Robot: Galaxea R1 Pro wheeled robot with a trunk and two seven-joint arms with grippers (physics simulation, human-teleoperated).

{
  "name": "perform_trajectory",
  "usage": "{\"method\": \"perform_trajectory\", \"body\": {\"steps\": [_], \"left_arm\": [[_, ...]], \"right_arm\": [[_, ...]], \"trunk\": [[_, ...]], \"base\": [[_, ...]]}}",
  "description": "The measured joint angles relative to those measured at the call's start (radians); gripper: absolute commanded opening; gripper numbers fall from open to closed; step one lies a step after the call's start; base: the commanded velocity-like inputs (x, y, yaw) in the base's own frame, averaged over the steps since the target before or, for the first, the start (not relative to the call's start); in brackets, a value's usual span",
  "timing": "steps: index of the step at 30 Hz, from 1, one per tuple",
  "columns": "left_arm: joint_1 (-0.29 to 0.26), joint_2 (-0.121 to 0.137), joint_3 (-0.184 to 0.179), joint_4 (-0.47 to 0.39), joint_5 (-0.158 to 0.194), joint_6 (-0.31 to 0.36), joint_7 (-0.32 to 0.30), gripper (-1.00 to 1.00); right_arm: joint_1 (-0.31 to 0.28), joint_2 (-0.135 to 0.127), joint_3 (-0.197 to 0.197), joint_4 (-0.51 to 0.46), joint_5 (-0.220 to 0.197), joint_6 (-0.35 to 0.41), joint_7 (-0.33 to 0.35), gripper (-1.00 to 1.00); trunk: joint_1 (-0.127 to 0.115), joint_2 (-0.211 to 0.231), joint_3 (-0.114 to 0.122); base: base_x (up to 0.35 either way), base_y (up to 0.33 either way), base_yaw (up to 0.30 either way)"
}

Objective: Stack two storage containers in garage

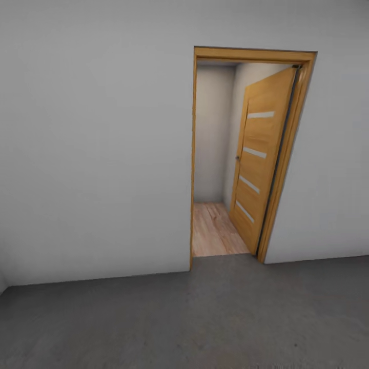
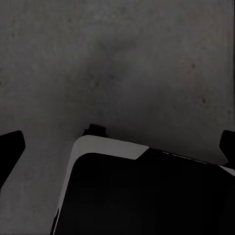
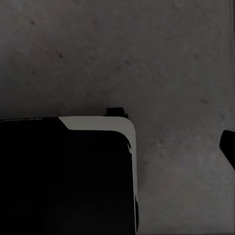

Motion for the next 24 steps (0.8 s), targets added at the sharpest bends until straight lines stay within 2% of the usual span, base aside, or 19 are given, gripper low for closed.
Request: {"method": "perform_trajectory", "body": {"steps": [7, 24], "left_arm": [[0.0, 0.0, 0.0, 0.0, 0.0, 0.0, 0.0, 1.0], [0.0, 0.0, 0.0, 0.0, 0.0, 0.0, 0.0, 1.0]], "right_arm": [[0.0, 0.0, 0.0, 0.0, 0.0, 0.0, 0.039, 1.0], [0.0, 0.0, 0.0, 0.0, 0.0, 0.0, 0.045, 1.0]], "trunk": [[0.0, 0.0, 0.004], [0.0, 0.0, 0.018]], "base": [[0.0, 0.0, -0.289], [0.0, 0.0, -0.283]]}}
